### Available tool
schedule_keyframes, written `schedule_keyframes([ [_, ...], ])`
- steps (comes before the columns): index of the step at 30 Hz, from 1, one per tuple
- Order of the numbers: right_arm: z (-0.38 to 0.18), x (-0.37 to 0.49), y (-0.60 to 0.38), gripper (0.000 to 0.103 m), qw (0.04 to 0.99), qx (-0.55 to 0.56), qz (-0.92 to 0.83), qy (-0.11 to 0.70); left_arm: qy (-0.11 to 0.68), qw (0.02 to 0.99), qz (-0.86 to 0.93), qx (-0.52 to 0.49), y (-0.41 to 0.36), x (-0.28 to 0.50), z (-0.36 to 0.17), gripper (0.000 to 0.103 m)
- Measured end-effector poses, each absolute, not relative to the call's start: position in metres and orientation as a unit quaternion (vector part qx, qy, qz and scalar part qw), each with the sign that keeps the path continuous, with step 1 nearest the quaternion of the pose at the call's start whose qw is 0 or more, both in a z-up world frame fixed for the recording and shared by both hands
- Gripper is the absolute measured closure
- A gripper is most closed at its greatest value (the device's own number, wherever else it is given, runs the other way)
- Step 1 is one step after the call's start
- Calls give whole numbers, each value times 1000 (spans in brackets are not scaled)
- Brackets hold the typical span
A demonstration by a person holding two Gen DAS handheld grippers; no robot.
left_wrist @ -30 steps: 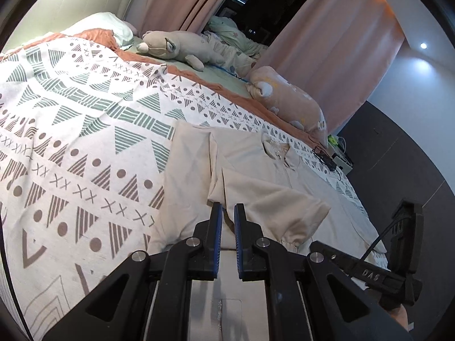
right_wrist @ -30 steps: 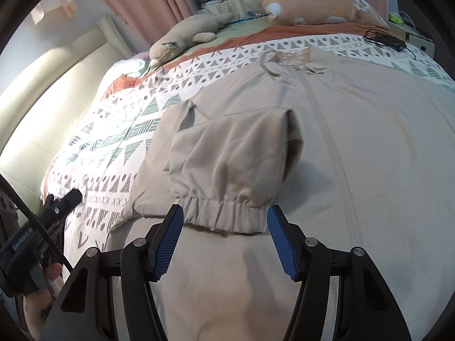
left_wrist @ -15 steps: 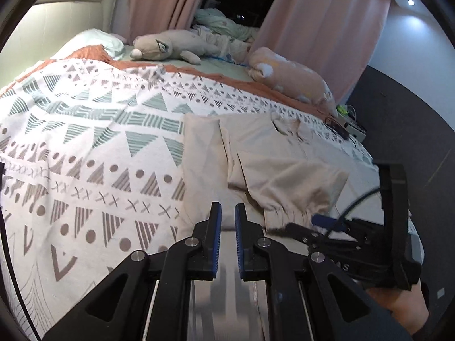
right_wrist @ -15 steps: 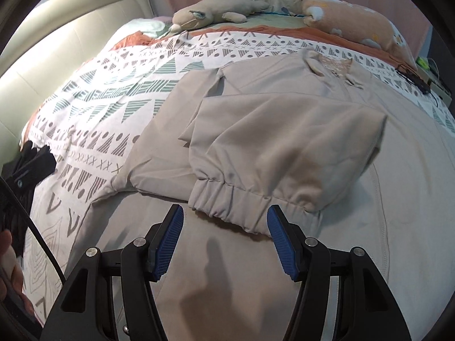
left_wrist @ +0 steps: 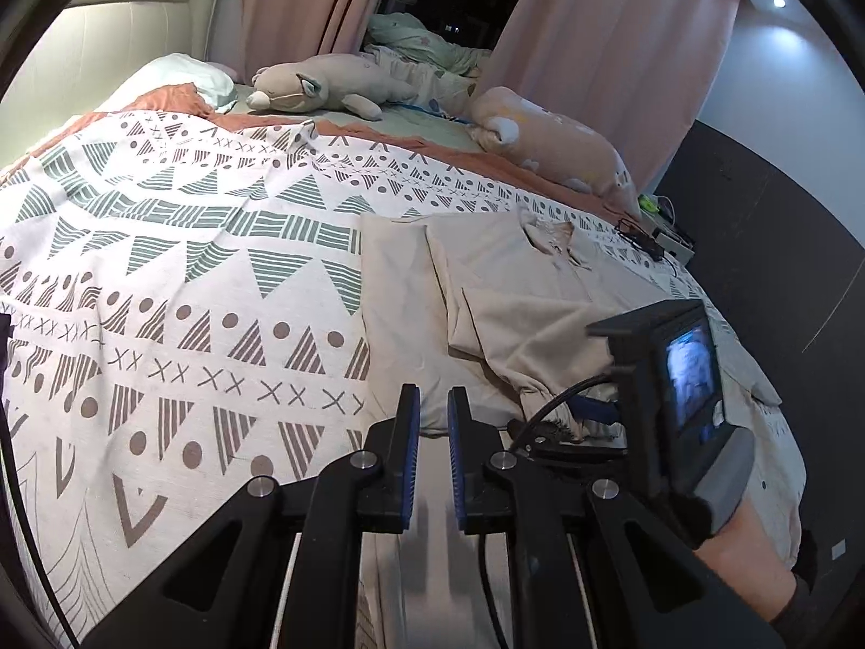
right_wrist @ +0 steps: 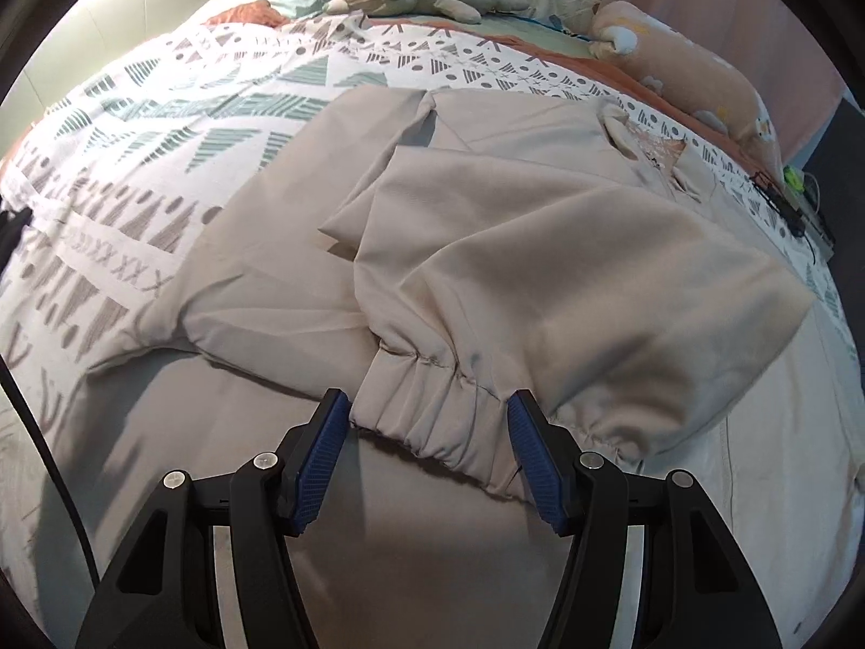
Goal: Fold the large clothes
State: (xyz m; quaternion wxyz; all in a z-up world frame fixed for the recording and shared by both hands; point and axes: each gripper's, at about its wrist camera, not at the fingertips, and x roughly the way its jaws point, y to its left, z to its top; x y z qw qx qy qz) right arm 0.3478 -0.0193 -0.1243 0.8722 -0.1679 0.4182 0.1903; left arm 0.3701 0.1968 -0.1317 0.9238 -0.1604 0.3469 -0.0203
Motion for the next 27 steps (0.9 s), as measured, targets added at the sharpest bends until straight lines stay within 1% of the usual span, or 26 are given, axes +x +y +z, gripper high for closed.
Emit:
schedule_keyframes([
  [5,-134,354,-10,44,866,-188,195,421,366,914,-34,-171,197,380,-141,91],
  [6,-132,356,-13,60,866,-183,198,422,367,914,-36,-170,196,380,-140,91],
  [7,-129,357,-17,81,866,-179,200,423,367,913,-39,-170,194,381,-140,91],
  [9,-116,361,-31,94,867,-155,215,423,364,917,-40,-162,190,382,-136,91],
  [11,-96,360,-54,97,871,-123,232,415,360,918,-41,-164,190,382,-133,91],
  [17,-39,352,-114,97,882,-71,257,389,335,926,-50,-170,188,385,-124,90],
  [23,-3,357,-185,97,896,-21,238,375,332,929,-61,-152,170,392,-120,90],
  [26,14,358,-213,97,902,2,226,369,320,930,-71,-166,165,395,-115,90],
  [27,18,360,-219,97,903,7,219,368,321,933,-61,-152,160,396,-113,90],
])
